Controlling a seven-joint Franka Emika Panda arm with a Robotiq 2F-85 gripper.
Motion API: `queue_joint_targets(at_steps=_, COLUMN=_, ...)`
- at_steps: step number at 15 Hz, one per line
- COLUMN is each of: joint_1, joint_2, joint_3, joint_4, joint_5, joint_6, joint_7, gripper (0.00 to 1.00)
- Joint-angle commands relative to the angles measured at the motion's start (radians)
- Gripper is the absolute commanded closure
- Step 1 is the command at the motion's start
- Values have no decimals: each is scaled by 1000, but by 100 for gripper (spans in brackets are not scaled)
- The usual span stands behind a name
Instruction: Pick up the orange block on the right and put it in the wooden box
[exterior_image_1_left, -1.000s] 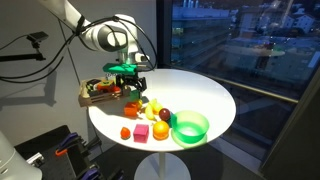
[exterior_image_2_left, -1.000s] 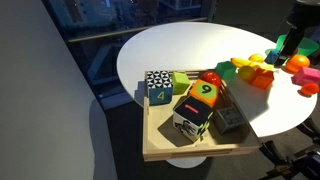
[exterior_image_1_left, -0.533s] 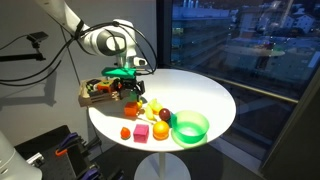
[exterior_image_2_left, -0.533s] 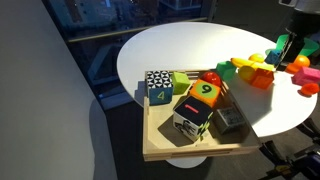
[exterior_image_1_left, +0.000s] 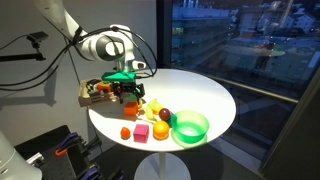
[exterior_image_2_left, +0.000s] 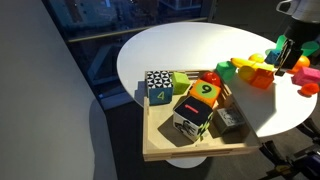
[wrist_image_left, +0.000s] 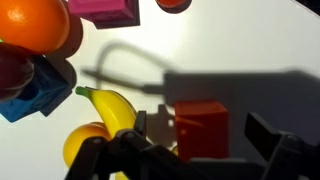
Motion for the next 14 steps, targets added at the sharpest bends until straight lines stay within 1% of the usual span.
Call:
queue_joint_targets(at_steps=1, joint_1=-5, joint_2=1, joint_3=6, joint_4=1, joint_5=0, joint_6=-2, joint_7=0, gripper=0)
queue_joint_targets(at_steps=8, joint_1=-5, joint_2=1, joint_3=6, joint_4=1, joint_5=0, joint_6=-2, joint_7=0, gripper=0)
queue_joint_targets(at_steps=14, joint_1=-4, joint_2=22, joint_3=14, joint_4=-1, joint_5=23, joint_6=46, joint_7=-37, gripper=0)
